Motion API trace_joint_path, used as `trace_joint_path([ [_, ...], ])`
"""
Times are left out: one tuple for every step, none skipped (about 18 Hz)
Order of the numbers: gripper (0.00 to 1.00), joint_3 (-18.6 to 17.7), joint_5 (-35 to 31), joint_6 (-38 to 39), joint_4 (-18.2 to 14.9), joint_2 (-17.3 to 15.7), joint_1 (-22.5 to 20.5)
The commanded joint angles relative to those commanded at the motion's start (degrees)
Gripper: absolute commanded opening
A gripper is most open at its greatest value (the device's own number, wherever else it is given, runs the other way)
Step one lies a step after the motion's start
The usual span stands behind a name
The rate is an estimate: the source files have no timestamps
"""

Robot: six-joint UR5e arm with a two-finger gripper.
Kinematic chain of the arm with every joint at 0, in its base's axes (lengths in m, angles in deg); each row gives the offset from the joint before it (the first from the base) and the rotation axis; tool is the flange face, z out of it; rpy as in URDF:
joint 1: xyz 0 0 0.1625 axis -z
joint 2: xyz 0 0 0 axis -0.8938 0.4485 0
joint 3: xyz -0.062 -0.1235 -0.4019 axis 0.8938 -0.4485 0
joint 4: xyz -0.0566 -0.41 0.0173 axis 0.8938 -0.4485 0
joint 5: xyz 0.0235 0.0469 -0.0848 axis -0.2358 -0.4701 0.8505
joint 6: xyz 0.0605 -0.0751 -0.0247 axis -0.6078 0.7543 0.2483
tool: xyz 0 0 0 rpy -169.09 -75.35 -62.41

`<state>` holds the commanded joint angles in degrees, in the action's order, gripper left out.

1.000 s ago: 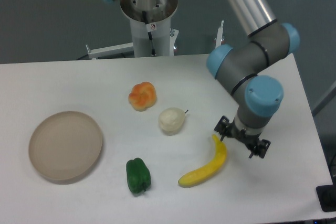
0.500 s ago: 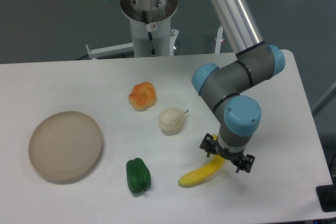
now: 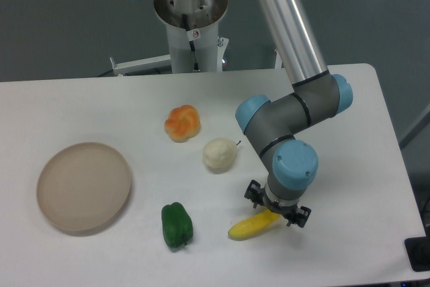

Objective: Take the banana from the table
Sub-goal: 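Lower the open gripper onto the banana's stem end and close it, then lift the gripped banana up off the table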

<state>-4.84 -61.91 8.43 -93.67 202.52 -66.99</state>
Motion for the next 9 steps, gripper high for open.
trace_joint_path([
  [0.14,0.0,0.0,0.0,0.0,0.0,0.0],
  [0.03,0.0,0.0,0.0,0.0,-0.17,0.0],
  [0.0,0.09,0.17,-0.09,0.0,-0.44,-0.09],
  [0.0,0.09,0.18,-0.26,-0.09,-0.79,-0.35],
  [0.0,0.09,0.18,-0.52,-0.17,-1.05,-0.44],
  [0.0,0.0,0.18,-0.53,-0.18,-1.14,-0.44],
  [0.0,0.09,0.18,-0.7,-0.18,-1.14,-0.53],
  [0.0,0.0,0.18,-0.79,-0.18,-1.49,-0.61],
  [0.0,0.09,0.26,-1.05,-0.26,-2.19,-0.88],
])
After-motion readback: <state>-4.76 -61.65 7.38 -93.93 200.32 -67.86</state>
